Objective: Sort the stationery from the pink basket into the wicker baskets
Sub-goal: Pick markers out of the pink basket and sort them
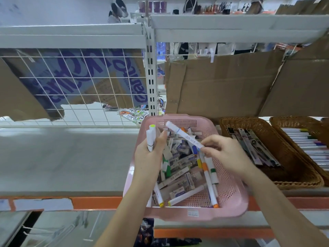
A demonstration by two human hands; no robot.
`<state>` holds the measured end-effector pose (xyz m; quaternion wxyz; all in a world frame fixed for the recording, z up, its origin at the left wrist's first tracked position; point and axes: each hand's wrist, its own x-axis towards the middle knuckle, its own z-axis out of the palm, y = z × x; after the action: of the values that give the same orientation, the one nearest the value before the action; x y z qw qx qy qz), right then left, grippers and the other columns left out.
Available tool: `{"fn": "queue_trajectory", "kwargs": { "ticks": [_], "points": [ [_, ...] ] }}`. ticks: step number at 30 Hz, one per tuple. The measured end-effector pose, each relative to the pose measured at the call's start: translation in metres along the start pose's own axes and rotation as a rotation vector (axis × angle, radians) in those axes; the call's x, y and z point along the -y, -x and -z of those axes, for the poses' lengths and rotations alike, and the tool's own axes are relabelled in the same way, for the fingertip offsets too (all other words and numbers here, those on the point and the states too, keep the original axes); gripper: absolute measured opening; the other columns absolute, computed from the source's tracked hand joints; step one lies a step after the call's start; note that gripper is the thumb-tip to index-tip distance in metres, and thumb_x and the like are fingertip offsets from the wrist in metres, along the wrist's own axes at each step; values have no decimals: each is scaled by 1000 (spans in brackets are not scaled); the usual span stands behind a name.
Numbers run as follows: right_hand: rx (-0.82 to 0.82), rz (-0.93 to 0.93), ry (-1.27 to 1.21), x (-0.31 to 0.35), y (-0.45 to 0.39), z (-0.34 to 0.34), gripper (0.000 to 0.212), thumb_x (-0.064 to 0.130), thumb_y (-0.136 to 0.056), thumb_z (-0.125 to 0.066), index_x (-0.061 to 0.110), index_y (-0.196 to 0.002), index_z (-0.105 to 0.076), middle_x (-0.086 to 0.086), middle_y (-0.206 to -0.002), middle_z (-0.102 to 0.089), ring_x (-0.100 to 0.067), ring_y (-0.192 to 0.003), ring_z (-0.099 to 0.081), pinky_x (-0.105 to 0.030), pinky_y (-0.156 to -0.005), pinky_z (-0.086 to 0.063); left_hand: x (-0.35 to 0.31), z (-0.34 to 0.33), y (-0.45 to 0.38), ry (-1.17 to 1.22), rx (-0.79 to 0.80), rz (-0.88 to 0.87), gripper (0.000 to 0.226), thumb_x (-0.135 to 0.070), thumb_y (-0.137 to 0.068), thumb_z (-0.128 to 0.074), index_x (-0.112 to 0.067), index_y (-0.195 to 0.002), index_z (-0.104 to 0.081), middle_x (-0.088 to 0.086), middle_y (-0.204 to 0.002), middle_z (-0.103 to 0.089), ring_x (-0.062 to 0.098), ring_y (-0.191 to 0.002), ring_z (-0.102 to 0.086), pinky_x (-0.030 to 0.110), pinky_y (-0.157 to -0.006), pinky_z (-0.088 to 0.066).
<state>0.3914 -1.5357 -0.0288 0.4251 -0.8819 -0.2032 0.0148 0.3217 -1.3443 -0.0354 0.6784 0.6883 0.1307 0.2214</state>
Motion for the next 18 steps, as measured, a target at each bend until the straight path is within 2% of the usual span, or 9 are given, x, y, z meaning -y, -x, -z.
{"fn": "queue_trajectory", "kwargs": {
  "ticks": [4, 8, 10, 13, 15, 18],
  "points": [
    [144, -76, -368, 23, 25, -33, 12, 13, -84, -68, 23, -90, -68, 10, -87, -72, -6, -78, -69, -18, -68, -54, -2, -2, 1, 40, 11, -61, 51, -71, -69, -55, -29, -47, -37, -11, -45, -23, 7, -43, -19, 21, -43, -20],
    [210, -94, -543, 38, 38, -51, 8, 9, -85, -68, 12, -92, -70, 2, -84, -73, -10, -79, -70, -16, -69, -53, -3, -2, 4, 89, 48, -95, 40, -71, -66, -55, -33, -53, -50, -11, -47, -32, 5, -45, -29, 19, -44, -27],
    [215, -88, -508, 42, 40, -59, 7, 9, -84, -68, 12, -91, -69, 1, -84, -74, -11, -77, -70, -19, -69, -54, -3, -3, 4, 86, 42, -107, 41, -66, -65, -59, -26, -59, -49, -12, -50, -37, 6, -48, -36, 17, -47, -33],
    [201, -72, -411, 46, 38, -70, 10, 10, -83, -69, 20, -84, -68, 0, -79, -73, -10, -74, -70, -26, -73, -56, 0, -5, 4, 43, 21, -109, 39, -49, -70, -66, -18, -63, -43, -13, -52, -35, 7, -49, -35, 14, -46, -33],
    [219, -63, -347, 46, 35, -69, 15, 13, -83, -69, 28, -81, -67, 7, -78, -72, -4, -74, -68, -21, -72, -55, 3, -4, 3, 5, 23, -117, 39, -35, -81, -67, -18, -60, -39, -13, -50, -33, 8, -49, -33, 16, -46, -30],
    [256, -40, -219, 38, 29, -57, 16, 22, -84, -69, 38, -87, -66, 17, -85, -70, 4, -81, -64, -12, -72, -51, 7, -2, 3, -21, 25, -156, 42, -30, -89, -63, -17, -55, -42, -10, -47, -38, 8, -47, -35, 16, -45, -31]
  ]
}}
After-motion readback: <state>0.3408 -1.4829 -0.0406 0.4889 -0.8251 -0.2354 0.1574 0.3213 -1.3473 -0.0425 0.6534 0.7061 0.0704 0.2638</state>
